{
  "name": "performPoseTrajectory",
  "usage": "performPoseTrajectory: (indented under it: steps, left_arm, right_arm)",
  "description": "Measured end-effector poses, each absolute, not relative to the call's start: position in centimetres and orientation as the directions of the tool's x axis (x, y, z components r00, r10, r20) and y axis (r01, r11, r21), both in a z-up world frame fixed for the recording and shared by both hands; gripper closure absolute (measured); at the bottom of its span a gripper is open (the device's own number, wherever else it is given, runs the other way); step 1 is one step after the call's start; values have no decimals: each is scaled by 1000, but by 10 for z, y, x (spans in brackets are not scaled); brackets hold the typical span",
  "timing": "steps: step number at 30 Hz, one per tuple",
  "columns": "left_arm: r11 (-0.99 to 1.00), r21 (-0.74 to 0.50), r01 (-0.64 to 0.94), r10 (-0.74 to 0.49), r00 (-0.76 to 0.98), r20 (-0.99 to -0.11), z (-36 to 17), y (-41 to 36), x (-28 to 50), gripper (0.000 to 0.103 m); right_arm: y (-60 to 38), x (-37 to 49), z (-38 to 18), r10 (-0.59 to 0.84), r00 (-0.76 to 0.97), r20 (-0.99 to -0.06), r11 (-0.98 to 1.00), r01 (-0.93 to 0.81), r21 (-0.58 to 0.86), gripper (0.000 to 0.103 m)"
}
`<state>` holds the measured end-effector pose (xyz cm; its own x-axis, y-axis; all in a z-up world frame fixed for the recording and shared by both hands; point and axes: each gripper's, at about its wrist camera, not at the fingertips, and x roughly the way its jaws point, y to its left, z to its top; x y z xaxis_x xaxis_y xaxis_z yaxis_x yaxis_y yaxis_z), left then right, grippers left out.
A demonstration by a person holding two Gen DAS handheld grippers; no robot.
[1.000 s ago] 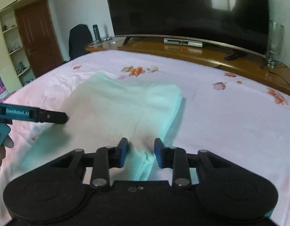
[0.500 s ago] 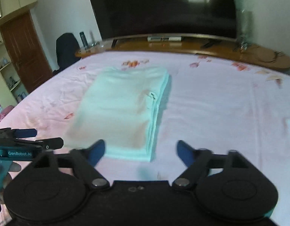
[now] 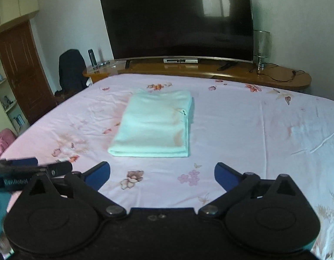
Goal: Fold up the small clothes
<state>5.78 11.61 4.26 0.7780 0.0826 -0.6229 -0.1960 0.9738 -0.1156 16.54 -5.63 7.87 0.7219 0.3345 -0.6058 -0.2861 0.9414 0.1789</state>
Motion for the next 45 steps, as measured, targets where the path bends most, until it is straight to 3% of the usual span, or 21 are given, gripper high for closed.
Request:
performPoseTrajectory:
  steps: [45]
  left_arm:
    - [979,-92,-182,98,817,-568,74,105,49,0]
  right_arm:
    - [-53,143,105,328,775,-541,944,-283,167,1]
